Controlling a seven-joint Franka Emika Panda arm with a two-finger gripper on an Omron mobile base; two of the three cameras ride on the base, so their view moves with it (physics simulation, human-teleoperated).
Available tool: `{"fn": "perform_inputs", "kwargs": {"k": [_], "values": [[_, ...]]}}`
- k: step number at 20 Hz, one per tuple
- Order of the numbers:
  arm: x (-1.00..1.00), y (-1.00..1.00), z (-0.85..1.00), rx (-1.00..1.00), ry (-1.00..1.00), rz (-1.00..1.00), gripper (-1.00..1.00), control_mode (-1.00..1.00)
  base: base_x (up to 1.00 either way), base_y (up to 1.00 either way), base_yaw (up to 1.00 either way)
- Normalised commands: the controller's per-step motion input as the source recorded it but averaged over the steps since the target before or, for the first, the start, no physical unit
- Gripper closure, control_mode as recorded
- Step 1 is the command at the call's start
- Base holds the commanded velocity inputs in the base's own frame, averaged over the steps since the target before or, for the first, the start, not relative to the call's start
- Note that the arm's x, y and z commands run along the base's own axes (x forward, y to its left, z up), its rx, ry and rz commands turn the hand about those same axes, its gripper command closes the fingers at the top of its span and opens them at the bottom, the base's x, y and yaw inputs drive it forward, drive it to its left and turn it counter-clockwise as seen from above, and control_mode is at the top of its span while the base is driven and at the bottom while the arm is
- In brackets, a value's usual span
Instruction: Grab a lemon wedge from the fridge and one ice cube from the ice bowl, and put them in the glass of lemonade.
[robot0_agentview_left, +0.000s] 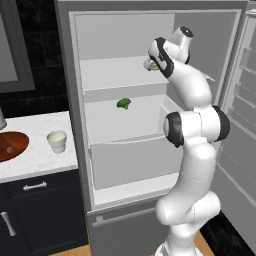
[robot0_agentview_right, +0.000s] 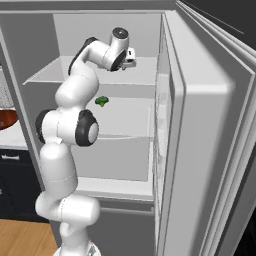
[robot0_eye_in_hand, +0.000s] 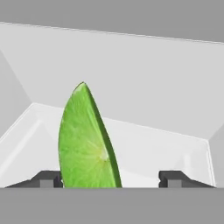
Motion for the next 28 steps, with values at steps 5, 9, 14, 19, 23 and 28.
{"fn": "perform_inputs", "kwargs": {"k": [5, 9, 14, 19, 23, 28], "values": [[0.01, 0.33, -0.47, -0.10, 0.00, 0.06, 1.00, -1.00, 0.00, 0.00, 0.00], [-0.07, 0.44, -0.51, -0.12, 0.00, 0.05, 1.00, -1.00, 0.00, 0.00, 0.00], [-0.85, 0.39, -0.31, -0.09, 0.00, 0.03, 1.00, -1.00, 0.00, 0.00, 0.00], [-1.00, 0.28, -0.10, -0.06, -0.01, 0.04, 1.00, -1.00, 0.00, 0.00, 0.00], [-1.00, 0.22, 0.00, -0.06, -0.07, 0.03, 1.00, -1.00, 0.00, 0.00, 0.00], [-1.00, 0.04, -0.06, -0.02, -0.05, 0.00, 1.00, -1.00, 0.00, 0.00, 0.00]]}}
